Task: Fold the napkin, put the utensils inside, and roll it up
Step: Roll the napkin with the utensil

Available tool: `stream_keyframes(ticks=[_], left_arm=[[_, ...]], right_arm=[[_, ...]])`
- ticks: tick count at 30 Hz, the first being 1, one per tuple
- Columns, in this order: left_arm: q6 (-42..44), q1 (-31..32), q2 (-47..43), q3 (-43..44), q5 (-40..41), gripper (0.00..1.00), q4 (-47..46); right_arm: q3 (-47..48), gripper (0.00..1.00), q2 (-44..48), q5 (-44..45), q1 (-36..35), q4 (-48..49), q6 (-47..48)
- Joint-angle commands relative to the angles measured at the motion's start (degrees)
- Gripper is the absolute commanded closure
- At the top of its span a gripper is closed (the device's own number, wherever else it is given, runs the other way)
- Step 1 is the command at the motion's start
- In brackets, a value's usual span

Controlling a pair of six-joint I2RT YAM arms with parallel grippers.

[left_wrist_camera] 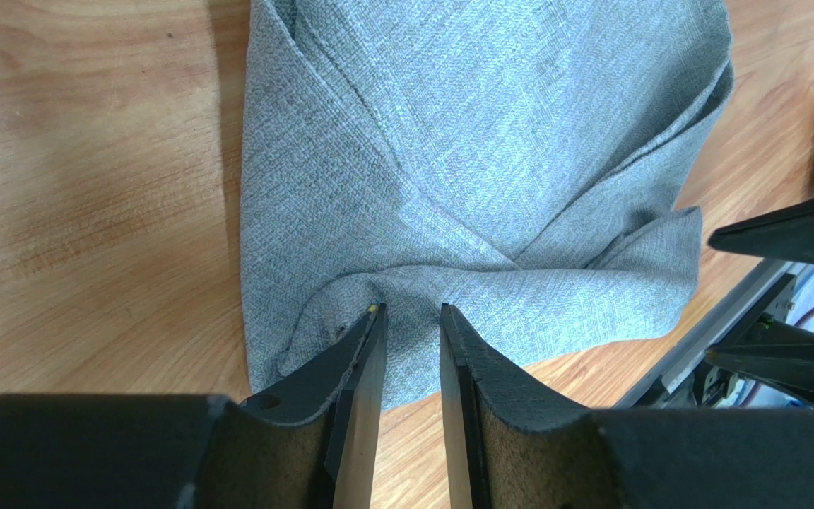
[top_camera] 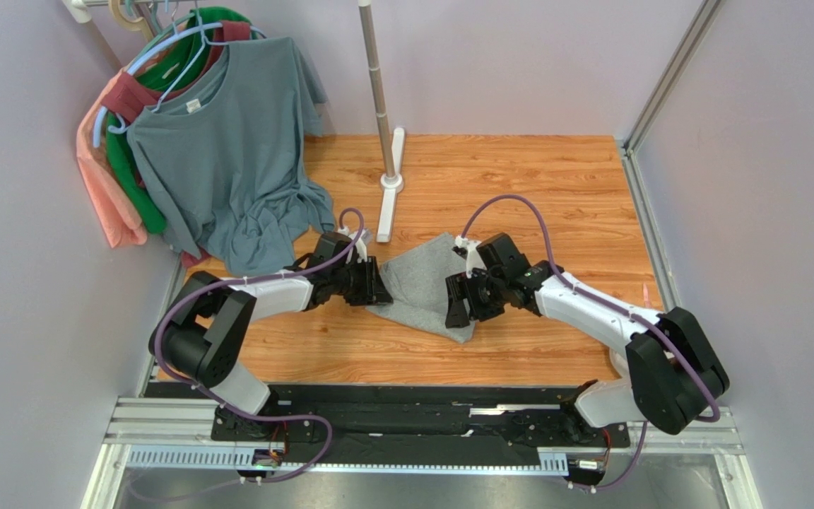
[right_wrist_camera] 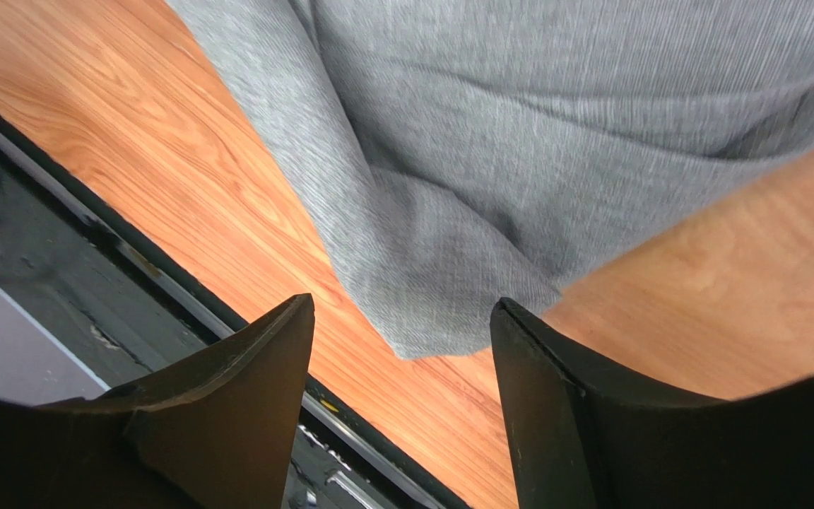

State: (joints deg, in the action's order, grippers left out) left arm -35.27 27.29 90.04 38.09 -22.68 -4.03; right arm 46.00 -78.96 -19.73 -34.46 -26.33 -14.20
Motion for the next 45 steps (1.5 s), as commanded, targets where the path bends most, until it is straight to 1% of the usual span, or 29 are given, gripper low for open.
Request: stream_keyframes(ticks=[1,9,14,18,21,22,25,27,28,31,37,39,40,43,45], left_arm=[[3.0,0.0,2.2,0.0,3.2,0.65,2.9],[3.0,0.0,2.0,-0.2,3.2,0.66,3.0],[2.7,0.0,2.2,-0.1,2.9,0.66,2.8],[2.8,0.0,2.3,-0.1,3.0,0.66,3.2],[2.7,0.0,2.5,-0.2,3.1,0.66,3.2],[2.7,0.0,2.5,-0.1,3.1,0.66,3.2],[2.7,0.0,2.6,-0.2,3.3,0.66,3.3],[2.7,0.0,3.0,-0.3,3.3,0.66,3.2],[2.7,0.0,3.2,-0.4,3.2,0.66,3.2],[2.5,0.0,3.7,-0.6,3.2,0.66,2.6],[2.6,0.0,3.7,-0.6,3.3,0.66,2.4],[2.6,0.0,4.0,-0.6,3.2,0.67,2.4],[2.6,0.0,4.2,-0.6,3.2,0.67,2.4],[2.7,0.0,4.9,-0.6,3.1,0.67,2.3],[2.6,0.0,5.0,-0.5,3.2,0.67,2.4]], right_arm=[[-1.5,0.34,0.7,2.2,-0.5,2.8,-0.2],[-1.6,0.34,-0.4,2.0,-1.5,6.9,3.1],[-1.0,0.33,-4.6,1.4,-1.8,6.0,3.8],[0.1,0.34,-5.9,1.4,-2.8,4.0,3.6],[1.1,0.38,-6.1,2.8,-3.9,0.7,3.1],[1.6,0.43,-6.2,3.1,-4.4,-0.8,3.0],[2.7,0.53,-6.9,2.8,-4.9,-3.2,2.1],[2.9,0.51,-7.7,2.4,-5.1,-4.7,1.8],[3.0,0.47,-8.7,2.3,-5.4,-5.1,1.8],[3.3,0.39,-10.2,2.3,-5.8,-7.6,1.5],[3.4,0.37,-10.3,5.8,-6.8,-10.7,-1.0],[2.7,0.39,-10.7,6.4,-7.2,-10.9,-1.9],[2.6,0.44,-11.0,6.5,-7.3,-11.1,-2.9],[2.3,0.52,-12.7,5.2,-7.3,-11.7,-4.5],[2.0,0.53,-12.5,4.1,-7.3,-12.1,-5.9]])
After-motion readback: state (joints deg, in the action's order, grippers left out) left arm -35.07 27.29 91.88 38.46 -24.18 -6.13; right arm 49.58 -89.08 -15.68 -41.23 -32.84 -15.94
